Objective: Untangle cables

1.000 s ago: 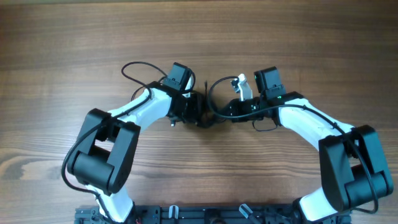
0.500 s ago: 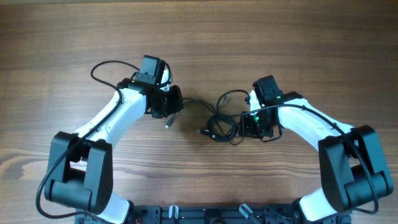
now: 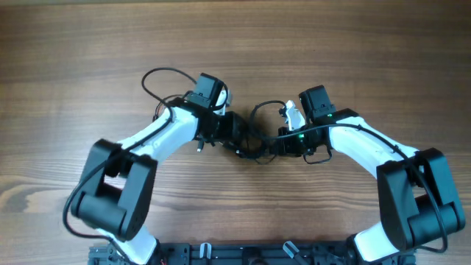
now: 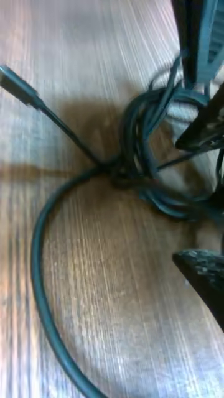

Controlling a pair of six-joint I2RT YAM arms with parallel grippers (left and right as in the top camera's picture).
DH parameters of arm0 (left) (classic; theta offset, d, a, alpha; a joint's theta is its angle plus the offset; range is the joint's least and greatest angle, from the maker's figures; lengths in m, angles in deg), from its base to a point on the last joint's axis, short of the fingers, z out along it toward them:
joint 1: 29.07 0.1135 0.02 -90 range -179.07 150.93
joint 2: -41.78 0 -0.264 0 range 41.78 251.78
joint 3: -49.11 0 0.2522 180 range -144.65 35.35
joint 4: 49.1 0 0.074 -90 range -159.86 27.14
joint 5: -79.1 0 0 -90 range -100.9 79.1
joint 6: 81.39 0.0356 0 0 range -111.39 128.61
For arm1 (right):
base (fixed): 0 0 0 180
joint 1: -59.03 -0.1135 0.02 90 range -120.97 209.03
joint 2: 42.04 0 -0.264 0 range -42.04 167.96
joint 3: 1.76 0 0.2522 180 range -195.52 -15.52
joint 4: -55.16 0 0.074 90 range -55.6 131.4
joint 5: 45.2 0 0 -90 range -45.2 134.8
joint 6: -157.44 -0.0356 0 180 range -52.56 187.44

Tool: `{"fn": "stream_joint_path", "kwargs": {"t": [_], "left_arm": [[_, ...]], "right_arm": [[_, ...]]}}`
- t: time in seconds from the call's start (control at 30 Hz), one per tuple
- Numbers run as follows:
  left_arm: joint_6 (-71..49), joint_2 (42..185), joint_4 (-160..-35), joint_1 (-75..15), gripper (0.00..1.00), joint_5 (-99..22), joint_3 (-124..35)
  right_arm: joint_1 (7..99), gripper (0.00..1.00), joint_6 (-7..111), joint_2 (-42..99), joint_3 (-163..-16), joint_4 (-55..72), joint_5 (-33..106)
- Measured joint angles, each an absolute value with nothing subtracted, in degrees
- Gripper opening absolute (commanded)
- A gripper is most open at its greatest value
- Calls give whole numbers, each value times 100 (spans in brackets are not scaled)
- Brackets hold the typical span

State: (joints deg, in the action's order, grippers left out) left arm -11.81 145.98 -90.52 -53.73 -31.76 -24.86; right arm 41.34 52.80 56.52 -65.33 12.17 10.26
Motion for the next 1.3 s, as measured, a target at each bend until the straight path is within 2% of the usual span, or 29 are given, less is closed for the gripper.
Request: {"fn": "stream_joint_path", "kwargs": {"t": [0.27, 0.37, 0.4, 0.47, 0.53, 0.67, 0.7, 0.73, 0.83, 0.93, 1.13, 1.3], "left_arm": [[386, 14736, -8787, -5972, 61, -2724, -2484], [558, 14819, -8752, -6239, 55, -2394, -2510], [595, 14826, -8776, -6357, 43, -2147, -2530], [646, 14835, -8824, -6591, 5, -1585, -2545], [659, 14852, -8916, -6862, 4, -849, -2547], [425, 14848, -8964, -6951, 4, -604, -2567], [305, 14830, -8999, -6916, 4, -613, -2567], [185, 14793, -9076, -6862, 4, -685, -2565], [-69, 14454, -9294, -6451, 4, -1152, -2499], [-165, 13982, -9334, -5904, 4, -1703, -2490], [-237, 13868, -9430, -5142, 4, -2800, -2490], [-244, 13788, -9487, -5011, 4, -2951, -2490]], "right_arm": [[4134, 4, 5280, 5652, -6533, 1221, 1008], [4134, 4, 5280, 5652, -6533, 1230, 1008], [4134, 4, 5280, 5652, -6533, 1237, 1008], [4134, 4, 5280, 5652, -6533, 1247, 1008], [4134, 4, 5280, 5652, -6533, 1258, 1010], [4134, 6, 5280, 5652, -6533, 1289, 1010], [4134, 9, 5280, 5652, -6533, 1302, 1008], [4134, 20, 5283, 5652, -6533, 1328, 986], [4134, 34, 5326, 5652, -6533, 1363, 919], [4134, 43, 5366, 5609, -6679, 1339, 763], [4134, 39, 5366, 5062, -7571, 1652, 658], [4134, 40, 5409, 5045, -7606, 2074, -17]]}}
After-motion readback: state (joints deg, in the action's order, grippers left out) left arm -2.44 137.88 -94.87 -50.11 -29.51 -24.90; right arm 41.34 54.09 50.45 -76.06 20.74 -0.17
